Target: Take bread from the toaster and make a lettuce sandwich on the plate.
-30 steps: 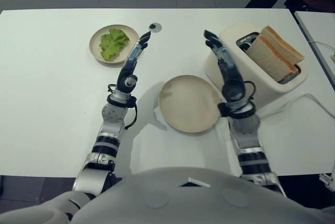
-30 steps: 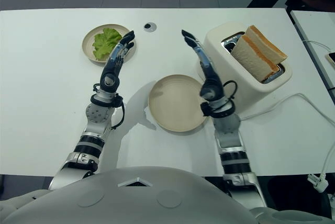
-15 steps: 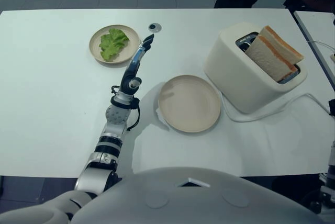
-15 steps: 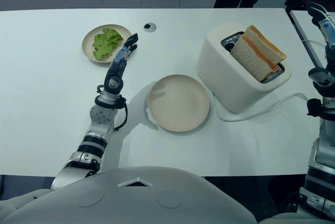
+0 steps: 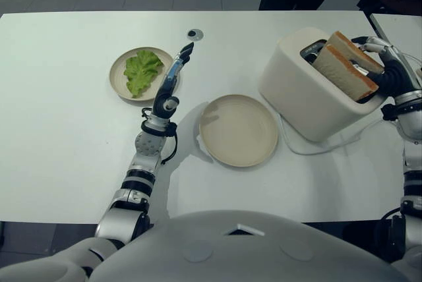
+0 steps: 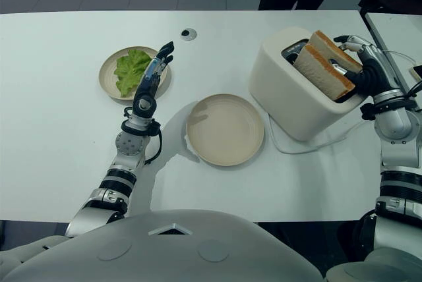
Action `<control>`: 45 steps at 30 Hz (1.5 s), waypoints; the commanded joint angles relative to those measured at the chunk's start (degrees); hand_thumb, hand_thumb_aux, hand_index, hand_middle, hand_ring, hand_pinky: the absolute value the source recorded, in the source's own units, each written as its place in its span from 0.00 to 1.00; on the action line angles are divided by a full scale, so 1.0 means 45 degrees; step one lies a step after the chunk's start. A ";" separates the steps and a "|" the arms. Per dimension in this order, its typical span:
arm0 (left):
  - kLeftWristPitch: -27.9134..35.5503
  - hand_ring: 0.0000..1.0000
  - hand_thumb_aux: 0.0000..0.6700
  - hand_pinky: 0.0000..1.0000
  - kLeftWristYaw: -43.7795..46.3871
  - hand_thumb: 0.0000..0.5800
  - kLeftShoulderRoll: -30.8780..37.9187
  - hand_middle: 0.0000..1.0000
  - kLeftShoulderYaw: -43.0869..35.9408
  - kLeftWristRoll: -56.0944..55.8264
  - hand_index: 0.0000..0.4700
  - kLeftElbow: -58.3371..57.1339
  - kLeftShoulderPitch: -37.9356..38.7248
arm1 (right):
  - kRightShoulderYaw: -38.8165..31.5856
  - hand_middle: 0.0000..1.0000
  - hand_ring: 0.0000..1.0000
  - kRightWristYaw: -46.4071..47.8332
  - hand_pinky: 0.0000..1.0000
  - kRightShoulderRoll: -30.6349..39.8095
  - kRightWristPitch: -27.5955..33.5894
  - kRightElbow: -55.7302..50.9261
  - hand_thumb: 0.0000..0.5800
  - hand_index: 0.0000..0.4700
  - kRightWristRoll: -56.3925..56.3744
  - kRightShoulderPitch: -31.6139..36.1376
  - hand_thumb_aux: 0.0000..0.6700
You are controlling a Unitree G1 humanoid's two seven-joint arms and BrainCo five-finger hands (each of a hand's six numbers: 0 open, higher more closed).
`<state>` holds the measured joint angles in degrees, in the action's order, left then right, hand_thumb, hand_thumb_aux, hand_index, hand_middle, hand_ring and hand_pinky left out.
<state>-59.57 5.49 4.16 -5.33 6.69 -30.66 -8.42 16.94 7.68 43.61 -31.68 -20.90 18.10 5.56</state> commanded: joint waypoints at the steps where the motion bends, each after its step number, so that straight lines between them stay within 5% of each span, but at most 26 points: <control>1: 0.0011 0.00 0.00 0.00 0.0022 0.00 0.0142 0.00 -0.0042 0.0156 0.00 -0.0079 0.0018 | -0.0444 0.31 0.31 -0.0230 0.31 0.0007 -0.0205 -0.0243 1.00 1.00 0.0095 0.0036 1.00; 3: 0.0017 0.00 0.00 0.00 0.0043 0.00 0.0207 0.00 -0.0036 0.0141 0.00 -0.0033 0.0050 | -0.0247 0.49 0.49 -0.0645 0.49 -0.0081 -0.0554 0.0161 1.00 1.00 -0.0104 -0.0016 1.00; 6: 0.0026 0.00 0.00 0.00 0.0047 0.00 0.0266 0.00 -0.0014 0.0145 0.00 -0.0058 0.0029 | 0.0451 1.00 1.00 -0.1745 1.00 -0.0378 -0.1325 0.1135 1.00 1.00 -0.0456 0.0091 1.00; 14: 0.0074 0.00 0.00 0.00 -0.0416 0.00 0.0828 0.00 0.0432 0.0780 0.00 -0.0101 -0.0234 | 0.2128 1.00 1.00 -0.3449 1.00 -0.1558 -0.3346 0.4657 1.00 1.00 -0.2652 0.0088 1.00; 21: 0.1109 0.00 0.00 0.00 -0.3153 0.00 0.2404 0.00 0.1566 0.4098 0.00 -0.0473 -0.0732 | -0.1845 1.00 1.00 0.0734 1.00 -0.1010 -0.1909 0.8677 1.00 1.00 -0.7559 -0.2226 1.00; 26: 0.3783 0.00 0.00 0.00 -0.6328 0.00 0.3805 0.00 0.1556 0.6835 0.00 -0.1344 -0.1478 | -0.4608 1.00 1.00 0.3413 1.00 -0.0846 0.0009 0.7388 1.00 1.00 -0.4905 -0.2793 1.00; 32: 0.6613 0.00 0.00 0.00 -0.9263 0.00 0.5068 0.00 -0.0040 0.9577 0.00 -0.2775 -0.2352 | -0.6243 1.00 1.00 0.3706 1.00 -0.1562 0.0893 0.5538 1.00 1.00 -0.1274 -0.2046 1.00; 45: 0.9352 0.00 0.00 0.00 -1.0155 0.00 0.5650 0.00 -0.2864 1.0295 0.00 -0.5815 -0.3729 | -0.9118 1.00 1.00 0.2590 1.00 -0.4498 0.0501 0.3544 1.00 1.00 0.1415 -0.0910 1.00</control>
<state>-18.55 -40.48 28.72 -16.81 52.91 -55.11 -24.09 -23.34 20.41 24.79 -28.40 -4.89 23.79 0.83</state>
